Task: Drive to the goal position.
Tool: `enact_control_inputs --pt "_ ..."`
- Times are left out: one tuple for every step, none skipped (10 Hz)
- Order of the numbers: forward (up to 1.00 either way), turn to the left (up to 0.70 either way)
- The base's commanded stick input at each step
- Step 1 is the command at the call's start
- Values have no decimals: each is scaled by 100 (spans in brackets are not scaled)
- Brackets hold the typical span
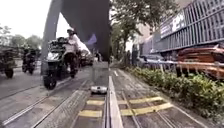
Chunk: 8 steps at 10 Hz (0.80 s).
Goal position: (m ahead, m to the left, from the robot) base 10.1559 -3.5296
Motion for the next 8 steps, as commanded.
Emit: enact_control_inputs --pt "69 1" --pt "69 1" --pt "69 1" --pt "69 1" --pt "69 1" --pt "69 1" --pt "69 1" --pt "69 1"
